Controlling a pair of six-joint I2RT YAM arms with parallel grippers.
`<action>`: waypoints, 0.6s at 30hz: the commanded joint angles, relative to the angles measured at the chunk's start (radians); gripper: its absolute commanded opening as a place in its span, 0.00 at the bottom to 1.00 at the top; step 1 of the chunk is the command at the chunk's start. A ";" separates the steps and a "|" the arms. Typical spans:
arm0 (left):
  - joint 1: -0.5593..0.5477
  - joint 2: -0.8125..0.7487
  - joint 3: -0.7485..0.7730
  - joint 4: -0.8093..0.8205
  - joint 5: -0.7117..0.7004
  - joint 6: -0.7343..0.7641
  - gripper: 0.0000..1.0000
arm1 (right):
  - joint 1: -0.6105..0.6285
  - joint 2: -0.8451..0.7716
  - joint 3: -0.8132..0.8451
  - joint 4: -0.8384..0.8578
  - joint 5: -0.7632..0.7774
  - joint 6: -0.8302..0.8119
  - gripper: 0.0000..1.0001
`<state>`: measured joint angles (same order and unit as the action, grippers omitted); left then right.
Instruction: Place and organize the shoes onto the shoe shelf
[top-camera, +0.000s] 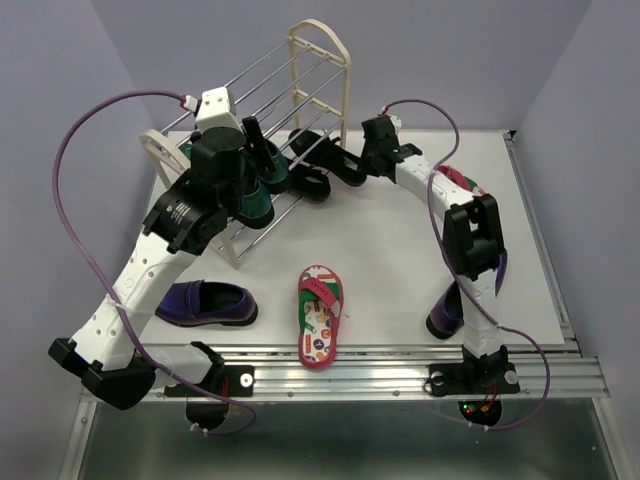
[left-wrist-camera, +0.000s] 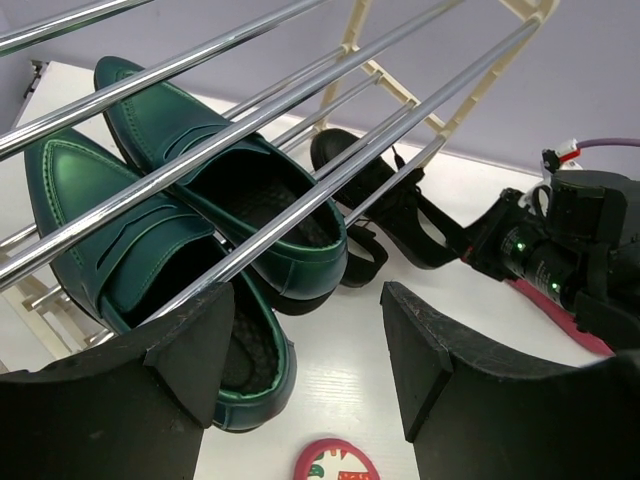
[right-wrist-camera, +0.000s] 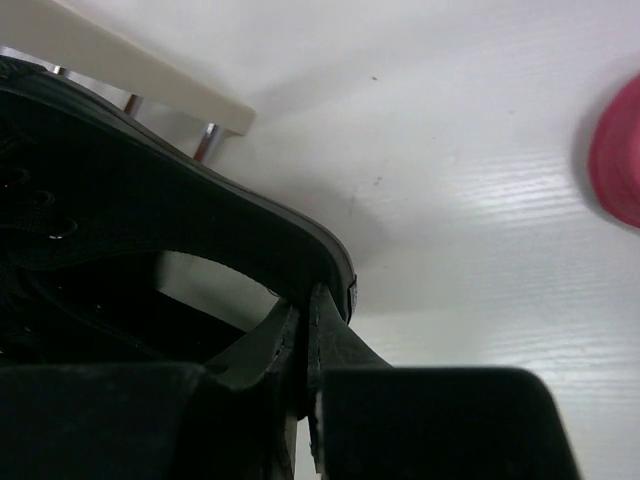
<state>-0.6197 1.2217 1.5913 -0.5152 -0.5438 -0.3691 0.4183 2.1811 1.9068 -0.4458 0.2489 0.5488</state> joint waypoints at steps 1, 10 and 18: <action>0.005 -0.014 0.055 0.012 -0.015 -0.007 0.71 | 0.031 0.025 0.147 0.137 0.026 0.013 0.01; 0.005 0.005 0.052 0.014 -0.008 -0.013 0.71 | 0.040 0.068 0.159 0.219 0.020 0.043 0.01; 0.005 0.004 0.047 0.018 -0.002 -0.019 0.71 | 0.050 0.091 0.140 0.303 0.016 0.040 0.01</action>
<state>-0.6197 1.2293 1.6123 -0.5220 -0.5423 -0.3801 0.4599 2.2768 2.0056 -0.3351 0.2661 0.5507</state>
